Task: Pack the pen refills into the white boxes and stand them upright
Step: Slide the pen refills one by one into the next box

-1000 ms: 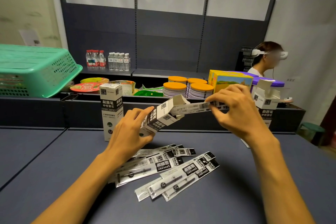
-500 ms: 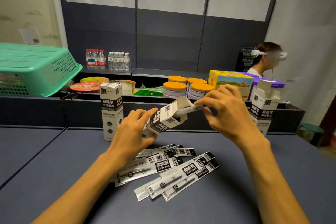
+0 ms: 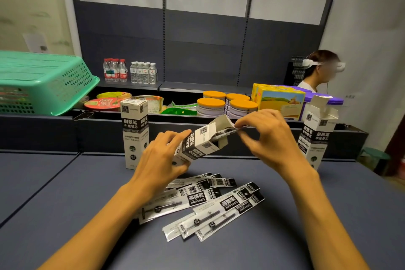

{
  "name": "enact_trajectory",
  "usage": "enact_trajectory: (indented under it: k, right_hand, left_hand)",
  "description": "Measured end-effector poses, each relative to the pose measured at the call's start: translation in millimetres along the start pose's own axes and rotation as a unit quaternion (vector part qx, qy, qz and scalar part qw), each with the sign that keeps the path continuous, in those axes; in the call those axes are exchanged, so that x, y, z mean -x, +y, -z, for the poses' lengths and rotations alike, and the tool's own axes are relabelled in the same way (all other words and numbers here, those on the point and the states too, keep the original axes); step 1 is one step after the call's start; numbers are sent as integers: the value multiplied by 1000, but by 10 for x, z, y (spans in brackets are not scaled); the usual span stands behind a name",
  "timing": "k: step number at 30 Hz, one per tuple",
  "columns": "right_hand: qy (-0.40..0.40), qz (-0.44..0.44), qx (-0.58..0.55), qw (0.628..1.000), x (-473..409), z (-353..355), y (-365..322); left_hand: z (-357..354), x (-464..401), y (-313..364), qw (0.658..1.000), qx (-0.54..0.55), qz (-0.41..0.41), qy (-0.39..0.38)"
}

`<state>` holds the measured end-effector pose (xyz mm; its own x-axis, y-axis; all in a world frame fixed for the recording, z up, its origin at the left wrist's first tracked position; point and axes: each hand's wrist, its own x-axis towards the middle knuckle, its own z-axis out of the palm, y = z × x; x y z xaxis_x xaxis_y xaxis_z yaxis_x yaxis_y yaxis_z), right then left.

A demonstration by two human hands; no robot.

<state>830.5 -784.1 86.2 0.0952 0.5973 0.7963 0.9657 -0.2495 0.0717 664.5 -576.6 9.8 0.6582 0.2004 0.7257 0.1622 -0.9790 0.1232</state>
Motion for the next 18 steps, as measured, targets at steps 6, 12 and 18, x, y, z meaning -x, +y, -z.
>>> enact_trajectory:
  k: [6,12,18]
  right_hand:
    - [-55,50,-22,997,14,-199,-183]
    - [-4,14,-60,998,31,-133,-72]
    - [-37,56,-36,997,42,-276,-237]
  left_hand:
    - [4,5,19,1000,-2,-10,-2]
    - [6,-2,11,1000,0,-8,3]
    - [-8,-1,39,1000,7,-18,0]
